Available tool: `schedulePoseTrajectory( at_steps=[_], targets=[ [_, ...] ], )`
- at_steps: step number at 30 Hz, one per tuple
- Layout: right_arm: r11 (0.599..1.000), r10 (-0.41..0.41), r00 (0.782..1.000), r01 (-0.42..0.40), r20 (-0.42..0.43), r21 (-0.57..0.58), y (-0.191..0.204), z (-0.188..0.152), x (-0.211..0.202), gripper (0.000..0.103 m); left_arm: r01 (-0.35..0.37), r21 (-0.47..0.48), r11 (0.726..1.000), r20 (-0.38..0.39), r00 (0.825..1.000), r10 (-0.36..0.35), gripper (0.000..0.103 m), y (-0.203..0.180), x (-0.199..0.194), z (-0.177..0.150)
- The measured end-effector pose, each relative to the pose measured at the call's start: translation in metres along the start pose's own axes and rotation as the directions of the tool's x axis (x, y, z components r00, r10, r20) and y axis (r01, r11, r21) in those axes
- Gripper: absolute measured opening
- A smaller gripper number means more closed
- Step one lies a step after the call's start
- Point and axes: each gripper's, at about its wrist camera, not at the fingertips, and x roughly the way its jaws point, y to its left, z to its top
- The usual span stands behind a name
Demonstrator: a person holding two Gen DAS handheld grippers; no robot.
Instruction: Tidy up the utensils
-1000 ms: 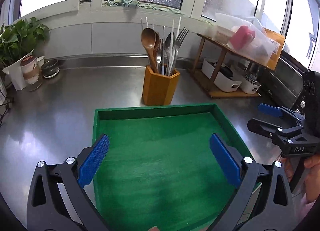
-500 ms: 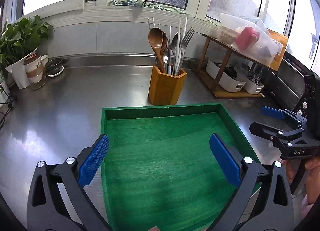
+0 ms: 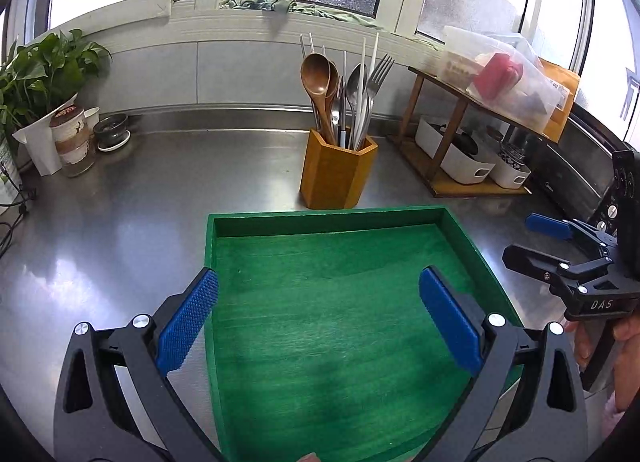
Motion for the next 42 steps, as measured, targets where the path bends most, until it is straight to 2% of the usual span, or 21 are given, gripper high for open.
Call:
schedulePoseTrajectory(
  at_steps=[42],
  targets=[
    [0.999,0.017,1.0,-0.016,-0.016,0.039,-0.0063,0.0005,0.0012,0.1,-0.009,-0.013,1.0,-0.015,1.0,0.009,0.095,-0.0018,0.0064,0.0012]
  ],
)
